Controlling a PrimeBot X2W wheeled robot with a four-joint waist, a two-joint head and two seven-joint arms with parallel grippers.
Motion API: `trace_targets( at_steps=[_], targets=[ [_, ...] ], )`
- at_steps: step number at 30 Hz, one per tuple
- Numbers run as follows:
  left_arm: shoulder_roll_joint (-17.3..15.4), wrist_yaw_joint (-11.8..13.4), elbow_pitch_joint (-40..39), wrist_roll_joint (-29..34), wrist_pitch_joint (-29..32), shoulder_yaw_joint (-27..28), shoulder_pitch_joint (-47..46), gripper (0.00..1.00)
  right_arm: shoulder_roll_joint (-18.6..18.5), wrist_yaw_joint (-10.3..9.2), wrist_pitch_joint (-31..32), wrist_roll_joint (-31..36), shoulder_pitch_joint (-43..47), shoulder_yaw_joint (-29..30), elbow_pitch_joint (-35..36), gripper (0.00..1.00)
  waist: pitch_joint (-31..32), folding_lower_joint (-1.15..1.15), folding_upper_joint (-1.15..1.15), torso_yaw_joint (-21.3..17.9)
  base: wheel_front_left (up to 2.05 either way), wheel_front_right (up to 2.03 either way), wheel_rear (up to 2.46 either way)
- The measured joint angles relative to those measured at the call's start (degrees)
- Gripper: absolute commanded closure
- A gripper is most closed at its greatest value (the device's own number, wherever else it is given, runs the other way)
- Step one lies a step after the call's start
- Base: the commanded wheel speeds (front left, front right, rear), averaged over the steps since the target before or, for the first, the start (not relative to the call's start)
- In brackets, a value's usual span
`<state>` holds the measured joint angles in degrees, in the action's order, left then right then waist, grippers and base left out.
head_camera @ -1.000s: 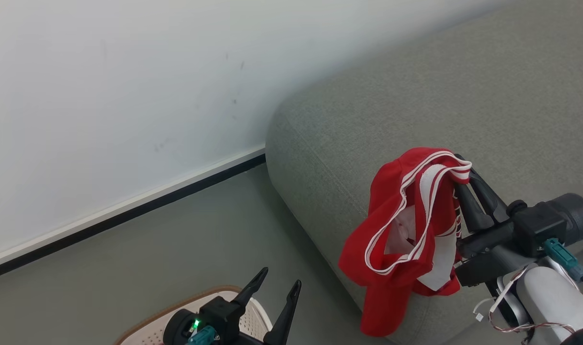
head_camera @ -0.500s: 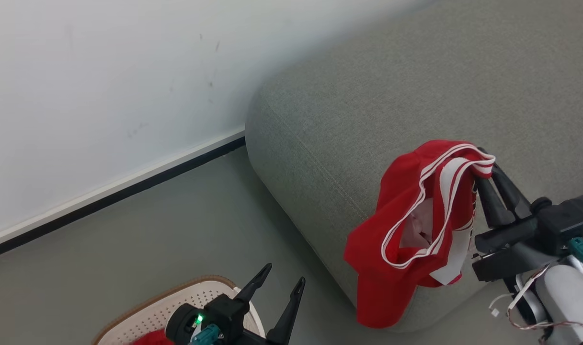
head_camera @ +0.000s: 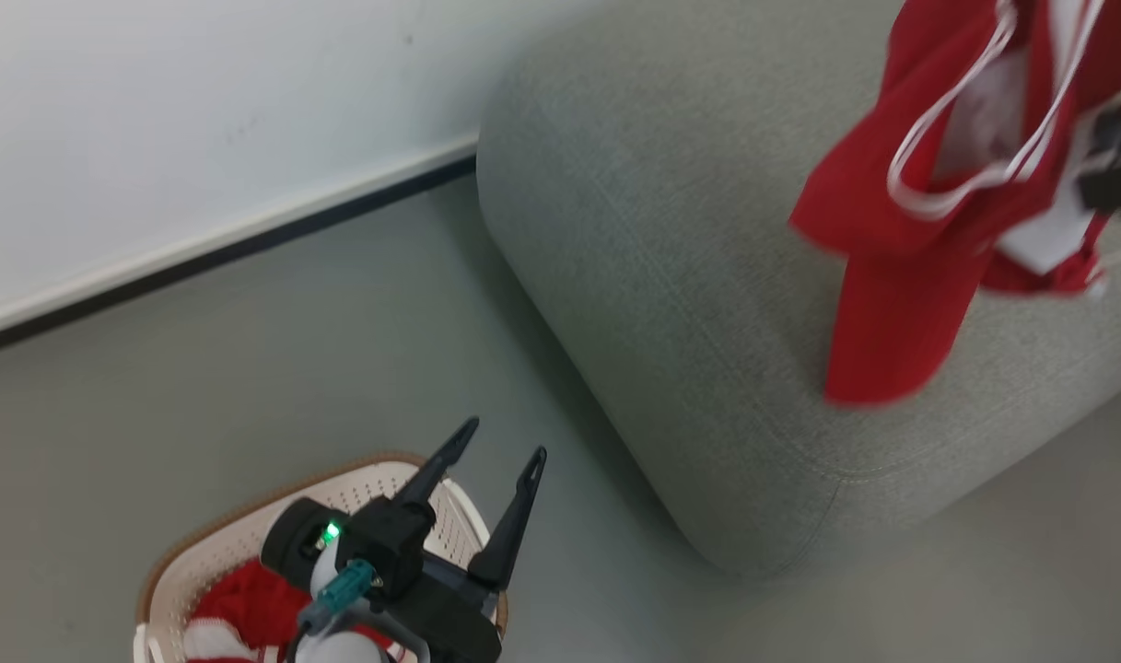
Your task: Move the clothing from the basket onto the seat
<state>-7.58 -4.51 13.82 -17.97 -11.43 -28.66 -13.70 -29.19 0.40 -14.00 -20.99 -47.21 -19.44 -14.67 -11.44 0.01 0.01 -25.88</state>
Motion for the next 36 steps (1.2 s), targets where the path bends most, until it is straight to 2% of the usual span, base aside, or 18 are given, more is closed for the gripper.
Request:
trace_targets(
  at_steps=[3,8,14,18,30,36],
  targets=[
    [-0.9,0.0,-1.4,0.2,0.3,0.4,-1.6,0.00,-0.4,0.69,0.6,-0.1,-7.0,1.5,-3.2,1.00,-2.3,0.01,0.00,0.7,0.00,0.00,0.00],
    [-1.5,0.0,-3.9,1.4,1.1,0.2,-4.6,0.00,-2.2,0.70,1.8,-0.3,-16.3,4.5,-9.9,1.00,-6.3,0.01,0.00,2.2,0.00,0.00,0.00],
    [-2.5,-0.1,-7.9,2.8,2.3,-0.4,-7.6,0.00,-4.7,0.60,3.2,0.1,-23.8,6.0,-18.3,1.00,-11.2,0.01,0.00,4.3,0.00,0.00,0.00],
    [-3.7,-0.1,-10.6,4.2,3.5,-0.7,-9.0,0.00,-5.1,0.53,3.9,0.9,-27.7,5.8,-22.3,1.00,-14.5,0.01,0.01,5.8,0.00,0.00,0.00],
    [-5.2,-0.6,-16.2,7.1,6.3,-2.0,-12.2,0.00,-5.1,-1.92,1.6,1.2,-30.1,8.0,-31.8,1.00,-24.3,0.00,0.01,8.5,0.00,0.00,0.00],
    [-5.5,-1.0,-16.6,7.2,7.3,-2.5,-12.3,0.00,-0.3,-1.98,0.8,0.0,-29.4,7.3,-37.0,1.00,-28.0,0.00,0.00,8.7,0.00,0.00,0.00]
  ],
)
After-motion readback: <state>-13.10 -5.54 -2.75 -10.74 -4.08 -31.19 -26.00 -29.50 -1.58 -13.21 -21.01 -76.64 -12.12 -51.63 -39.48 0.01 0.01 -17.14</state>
